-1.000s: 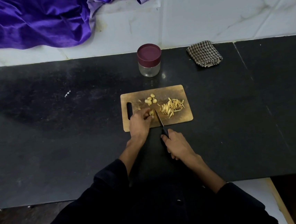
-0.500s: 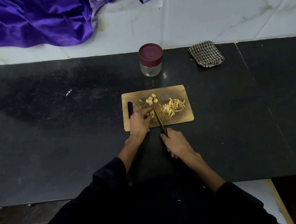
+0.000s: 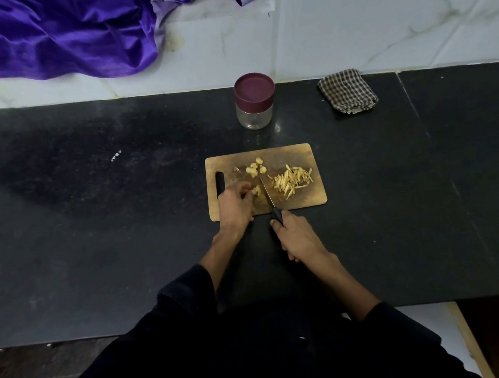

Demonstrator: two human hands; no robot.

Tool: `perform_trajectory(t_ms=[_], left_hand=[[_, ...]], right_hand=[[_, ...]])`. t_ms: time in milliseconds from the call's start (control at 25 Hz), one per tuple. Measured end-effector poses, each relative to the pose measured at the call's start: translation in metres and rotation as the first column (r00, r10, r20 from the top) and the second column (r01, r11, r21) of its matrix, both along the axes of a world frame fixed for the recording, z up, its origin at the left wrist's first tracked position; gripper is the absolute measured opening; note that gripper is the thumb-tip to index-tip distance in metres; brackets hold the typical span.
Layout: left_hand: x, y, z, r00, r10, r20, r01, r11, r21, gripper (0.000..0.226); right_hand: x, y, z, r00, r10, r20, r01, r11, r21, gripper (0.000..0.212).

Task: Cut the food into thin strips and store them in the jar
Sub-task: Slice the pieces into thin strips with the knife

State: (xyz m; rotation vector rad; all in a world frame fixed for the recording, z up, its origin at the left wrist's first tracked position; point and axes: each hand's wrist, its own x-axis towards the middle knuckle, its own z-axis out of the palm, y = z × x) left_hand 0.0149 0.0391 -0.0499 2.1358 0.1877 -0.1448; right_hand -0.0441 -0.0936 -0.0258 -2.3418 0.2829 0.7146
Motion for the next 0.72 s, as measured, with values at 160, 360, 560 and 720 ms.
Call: perform_trajectory(t_ms=[160, 360, 560, 720], left_hand=[[0.002, -0.005, 0.003, 0.999, 0.046, 0.02, -0.046, 0.999, -0.001, 0.019], [0.005, -0.007, -0.001, 0.997, 0.079, -0.02, -0.079, 0.997, 0.011, 0.021], [0.01, -0.008, 0.001, 0.988, 0.136, -0.069, -0.138, 0.99, -0.023, 0.014], [0.011, -0.012, 0.006, 0.971, 0.201, -0.131, -0.209, 0.976, -0.057, 0.013]], right_hand=[[0.008, 0.005, 0.001, 1.0, -0.007, 0.008, 0.007, 1.0, 0.019, 0.03], [0.016, 0.012, -0.001, 1.0, 0.006, -0.001, -0.006, 1.0, -0.026, 0.026], [0.016, 0.02, -0.005, 1.0, 0.004, 0.02, -0.002, 0.997, -0.081, 0.028], [0.014, 0.02, -0.007, 1.0, -0.005, -0.016, 0.003, 0.996, -0.094, 0.031]])
